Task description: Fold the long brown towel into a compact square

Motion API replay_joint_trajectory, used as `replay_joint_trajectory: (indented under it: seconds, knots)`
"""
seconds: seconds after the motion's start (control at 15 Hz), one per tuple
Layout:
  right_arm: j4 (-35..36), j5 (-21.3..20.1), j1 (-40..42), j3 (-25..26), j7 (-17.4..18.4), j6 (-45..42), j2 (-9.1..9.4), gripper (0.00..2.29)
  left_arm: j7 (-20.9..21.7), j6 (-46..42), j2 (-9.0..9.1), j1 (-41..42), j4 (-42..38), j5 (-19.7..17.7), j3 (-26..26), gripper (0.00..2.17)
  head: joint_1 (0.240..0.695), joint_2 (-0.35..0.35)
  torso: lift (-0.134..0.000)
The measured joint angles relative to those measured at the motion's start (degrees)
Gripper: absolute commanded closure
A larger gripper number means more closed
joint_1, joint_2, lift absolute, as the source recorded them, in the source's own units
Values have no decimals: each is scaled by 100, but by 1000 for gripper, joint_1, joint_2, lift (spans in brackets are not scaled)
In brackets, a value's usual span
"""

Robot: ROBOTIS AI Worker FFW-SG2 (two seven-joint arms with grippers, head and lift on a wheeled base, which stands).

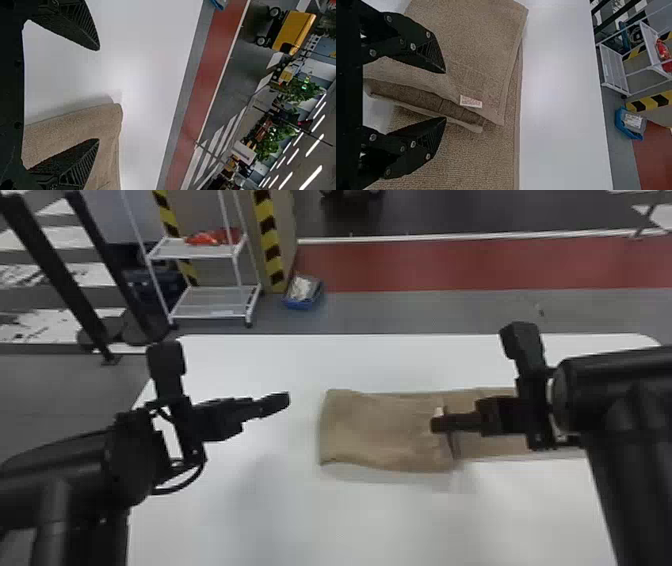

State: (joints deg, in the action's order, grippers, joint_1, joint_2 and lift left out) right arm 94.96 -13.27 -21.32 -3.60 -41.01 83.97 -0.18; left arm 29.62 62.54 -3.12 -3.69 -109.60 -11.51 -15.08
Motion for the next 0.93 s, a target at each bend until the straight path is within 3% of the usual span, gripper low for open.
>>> replay_joint_trajectory:
  seconds: [0.73, 0.8, 0.93]
  knots:
    - [-183, -136, -149, -185, -12, -28, 0, 596, 0, -32, -15, 10, 47, 0, -12, 70, 695, 110, -120]
    - [-212, -148, -157, -208, -12, -31, 0, 738, 0, -34, -16, 11, 51, 0, -13, 70, 695, 111, -120]
    - [-275, -160, -174, -259, -10, -55, 0, 741, 0, -43, -19, 14, 63, 0, -14, 70, 695, 113, -120]
